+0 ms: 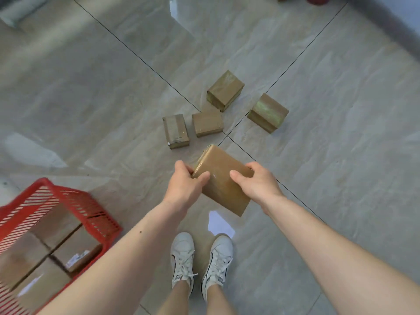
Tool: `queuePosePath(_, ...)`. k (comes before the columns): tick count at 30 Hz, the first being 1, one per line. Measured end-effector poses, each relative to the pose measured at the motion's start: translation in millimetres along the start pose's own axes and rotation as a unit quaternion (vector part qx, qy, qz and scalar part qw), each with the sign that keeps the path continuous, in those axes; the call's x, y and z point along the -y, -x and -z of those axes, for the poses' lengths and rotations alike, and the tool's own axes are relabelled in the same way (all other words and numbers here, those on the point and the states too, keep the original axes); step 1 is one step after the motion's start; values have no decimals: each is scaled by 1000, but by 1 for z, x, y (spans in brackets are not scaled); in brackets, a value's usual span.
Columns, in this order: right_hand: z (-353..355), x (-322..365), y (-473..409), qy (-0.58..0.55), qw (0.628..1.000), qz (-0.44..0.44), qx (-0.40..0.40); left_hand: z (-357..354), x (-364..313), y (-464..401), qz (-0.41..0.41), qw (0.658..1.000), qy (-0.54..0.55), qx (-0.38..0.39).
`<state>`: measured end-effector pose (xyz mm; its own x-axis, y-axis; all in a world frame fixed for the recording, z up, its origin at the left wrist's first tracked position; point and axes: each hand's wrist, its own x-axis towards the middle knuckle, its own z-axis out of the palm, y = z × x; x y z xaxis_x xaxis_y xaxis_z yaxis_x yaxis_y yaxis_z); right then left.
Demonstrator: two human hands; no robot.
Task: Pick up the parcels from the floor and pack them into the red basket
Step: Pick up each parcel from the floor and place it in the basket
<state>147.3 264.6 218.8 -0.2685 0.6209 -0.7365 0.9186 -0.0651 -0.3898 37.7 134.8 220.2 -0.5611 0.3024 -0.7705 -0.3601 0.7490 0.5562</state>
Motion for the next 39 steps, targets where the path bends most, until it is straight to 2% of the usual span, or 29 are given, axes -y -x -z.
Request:
queuePosePath(7, -7, 79, 52, 88, 992, 88, 5, 72, -8, 35, -7, 996, 36, -83)
queuePosePath(18, -104, 147, 117, 166, 955, 242, 32, 167, 78, 75, 15, 975, 121, -186)
queuePosePath(24, -188, 179, 166, 197, 947, 246, 67, 230, 160, 91, 61, 941, 206, -263)
queuePosePath(32, -338, 197, 233, 210, 932, 269, 120, 338, 262, 120, 95, 918, 241, -300)
queuePosePath(39, -465, 201, 291, 221, 925, 248, 185, 421, 368, 128, 119, 913, 262, -290)
